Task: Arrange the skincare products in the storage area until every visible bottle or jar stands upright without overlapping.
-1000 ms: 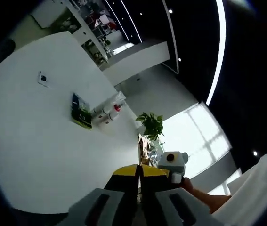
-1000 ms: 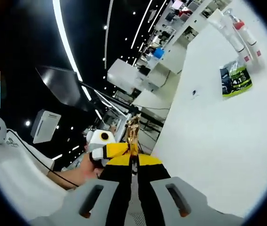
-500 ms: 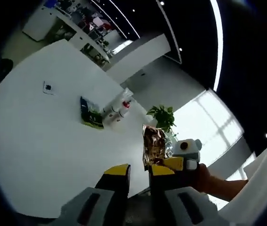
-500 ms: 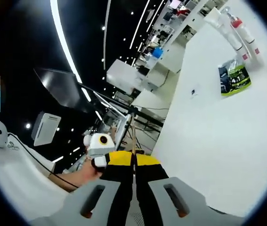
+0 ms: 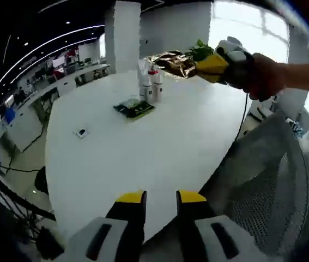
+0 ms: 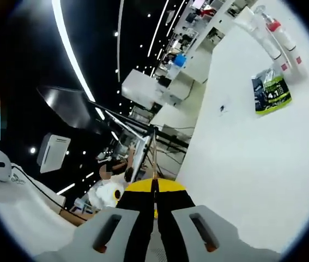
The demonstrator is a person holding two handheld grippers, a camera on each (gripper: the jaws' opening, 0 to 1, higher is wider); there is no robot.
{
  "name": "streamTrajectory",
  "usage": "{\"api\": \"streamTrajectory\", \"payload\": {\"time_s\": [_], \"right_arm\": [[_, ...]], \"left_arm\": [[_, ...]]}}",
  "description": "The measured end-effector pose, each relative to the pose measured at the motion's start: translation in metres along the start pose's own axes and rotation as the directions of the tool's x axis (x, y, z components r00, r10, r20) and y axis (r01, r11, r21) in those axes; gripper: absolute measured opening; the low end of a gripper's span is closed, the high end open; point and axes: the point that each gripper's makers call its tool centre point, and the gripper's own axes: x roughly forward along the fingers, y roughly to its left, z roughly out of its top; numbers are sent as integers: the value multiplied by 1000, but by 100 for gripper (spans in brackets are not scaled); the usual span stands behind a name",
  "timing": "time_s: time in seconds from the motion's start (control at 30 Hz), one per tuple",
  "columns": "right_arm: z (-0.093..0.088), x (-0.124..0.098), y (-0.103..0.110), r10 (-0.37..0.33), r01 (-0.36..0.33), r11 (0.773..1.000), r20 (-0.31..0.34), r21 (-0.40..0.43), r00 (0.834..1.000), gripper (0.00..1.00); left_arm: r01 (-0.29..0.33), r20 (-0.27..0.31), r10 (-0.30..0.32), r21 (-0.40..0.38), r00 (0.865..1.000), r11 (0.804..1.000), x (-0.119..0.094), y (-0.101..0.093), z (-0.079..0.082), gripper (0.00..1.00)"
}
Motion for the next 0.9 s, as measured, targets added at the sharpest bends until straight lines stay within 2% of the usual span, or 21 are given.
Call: {"api": "streamTrajectory", "payload": {"time_s": [0.03, 0.1, 0.17, 0.27, 0.33, 0.4, 0.47, 0.57, 0.8, 0.9], "right_arm": [[2, 2, 0, -1, 1, 1000, -9, -1, 1000, 0], [6, 4, -1, -4, 4, 1000, -17, -8, 1000, 0], [11, 6, -2, -9, 9, 1000, -20, -5, 1000, 0], [17, 10, -5, -17, 17, 1000, -21, 2, 1000, 0], [16, 13, -7, -26, 26, 1000, -26, 7, 999, 0], [17, 16, -11, -33, 33, 999, -32, 12, 999, 0], [20, 19, -18, -43, 44, 999, -34, 29, 998, 0], [30, 24, -28, -57, 58, 996, -14, 64, 998, 0], [69, 40, -52, -65, 56, 991, 69, 124, 995, 0], [91, 49, -77, -97, 87, 987, 74, 137, 993, 0]], "left_arm": [[-20, -11, 20, 42, 1000, 999, 2, 0, -7, 21], [-52, -20, 55, 120, 998, 991, 5, 1, -11, 20], [-55, 38, 49, 164, 998, 985, 9, -4, -2, 19], [-61, 7, 61, 148, 998, 987, 14, 1, -9, 16], [-58, -10, 59, 94, 998, 994, 18, 4, -13, 16], [-65, -51, 71, 105, 996, 992, 24, 7, -22, 16], [-44, -98, 57, 127, 994, 991, 24, 3, -28, 16], [-43, -80, 55, 145, 995, 989, 23, 1, -25, 14], [-38, -97, 52, 135, 994, 990, 25, 2, -28, 14], [-43, -89, 59, 171, 994, 984, 26, 1, -28, 13]]}}
